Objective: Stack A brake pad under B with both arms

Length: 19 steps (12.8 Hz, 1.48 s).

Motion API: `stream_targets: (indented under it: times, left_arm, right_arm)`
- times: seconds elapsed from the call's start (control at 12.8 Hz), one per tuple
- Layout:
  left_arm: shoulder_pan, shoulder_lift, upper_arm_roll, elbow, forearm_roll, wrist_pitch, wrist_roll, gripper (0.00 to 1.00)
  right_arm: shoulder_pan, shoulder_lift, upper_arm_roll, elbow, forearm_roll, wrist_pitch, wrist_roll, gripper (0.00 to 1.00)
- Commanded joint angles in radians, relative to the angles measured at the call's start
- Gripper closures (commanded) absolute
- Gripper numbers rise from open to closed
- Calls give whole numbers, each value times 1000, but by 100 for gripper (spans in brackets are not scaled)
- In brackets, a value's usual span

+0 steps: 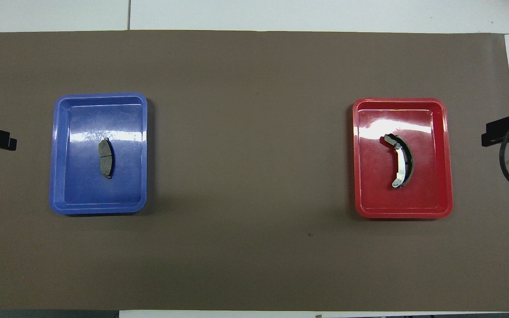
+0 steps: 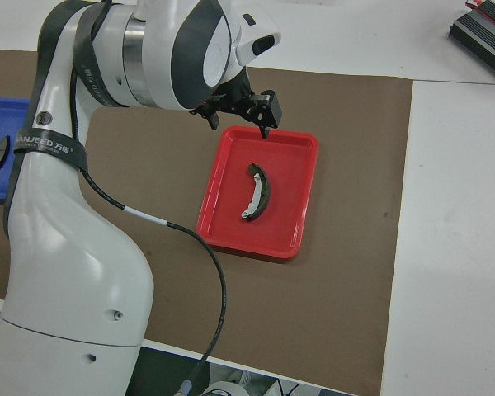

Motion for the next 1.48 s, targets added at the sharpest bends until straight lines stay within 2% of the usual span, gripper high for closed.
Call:
stream_targets:
  times: [0.0,0.39,0.7,1.09,1.41]
  left_arm:
    - [4,-25,4,-19,19,0,-8,1]
    - [-10,-26,1,-28,19,15,-17,1]
    - [-31,-34,-1,-102,19,127,-14,3]
    - [-33,-14,-2,-282,19,353,-40,5]
    - [-64,89,-2,-373,19,545,-121,5]
  right_arm:
    - [-10,13,4,23,-5,-17,-25,1]
    - [-10,13,4,21,-3,-14,-22,1]
    - [-14,7,2,9,7,-2,-14,1]
    - [-15,4,2,4,9,-5,-25,1]
    - [-14,-21,2,-59,9,45,-16,1]
